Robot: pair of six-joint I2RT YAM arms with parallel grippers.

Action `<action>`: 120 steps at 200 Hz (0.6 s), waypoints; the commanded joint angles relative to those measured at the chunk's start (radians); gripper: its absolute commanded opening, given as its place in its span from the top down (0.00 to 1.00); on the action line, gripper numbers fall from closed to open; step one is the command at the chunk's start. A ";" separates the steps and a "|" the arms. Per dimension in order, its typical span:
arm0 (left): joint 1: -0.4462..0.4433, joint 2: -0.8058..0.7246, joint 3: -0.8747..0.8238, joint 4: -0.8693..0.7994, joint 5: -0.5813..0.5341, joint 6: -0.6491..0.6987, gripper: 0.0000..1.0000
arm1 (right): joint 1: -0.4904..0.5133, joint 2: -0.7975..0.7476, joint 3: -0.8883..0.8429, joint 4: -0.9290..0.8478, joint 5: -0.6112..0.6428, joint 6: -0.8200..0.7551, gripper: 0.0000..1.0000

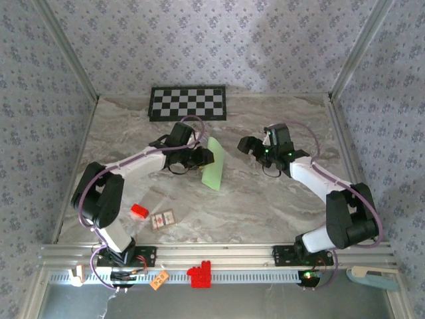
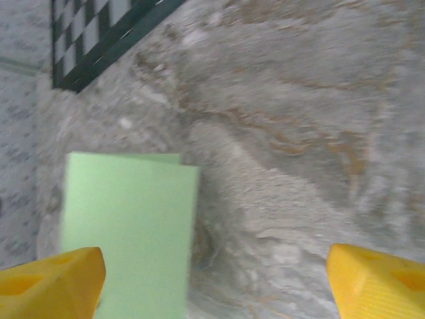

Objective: Fold a paper plane with a square sheet of paper (pick it up from the middle)
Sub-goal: First fold the square sheet of paper in half at the center of the table.

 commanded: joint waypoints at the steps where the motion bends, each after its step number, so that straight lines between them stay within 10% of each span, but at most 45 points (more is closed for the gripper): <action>1: 0.004 0.047 -0.024 0.116 0.038 -0.059 0.69 | 0.034 0.052 0.010 0.052 -0.102 0.011 0.19; 120: 0.010 0.111 -0.134 0.082 -0.150 -0.082 0.74 | 0.195 0.358 0.177 -0.024 -0.161 0.019 0.72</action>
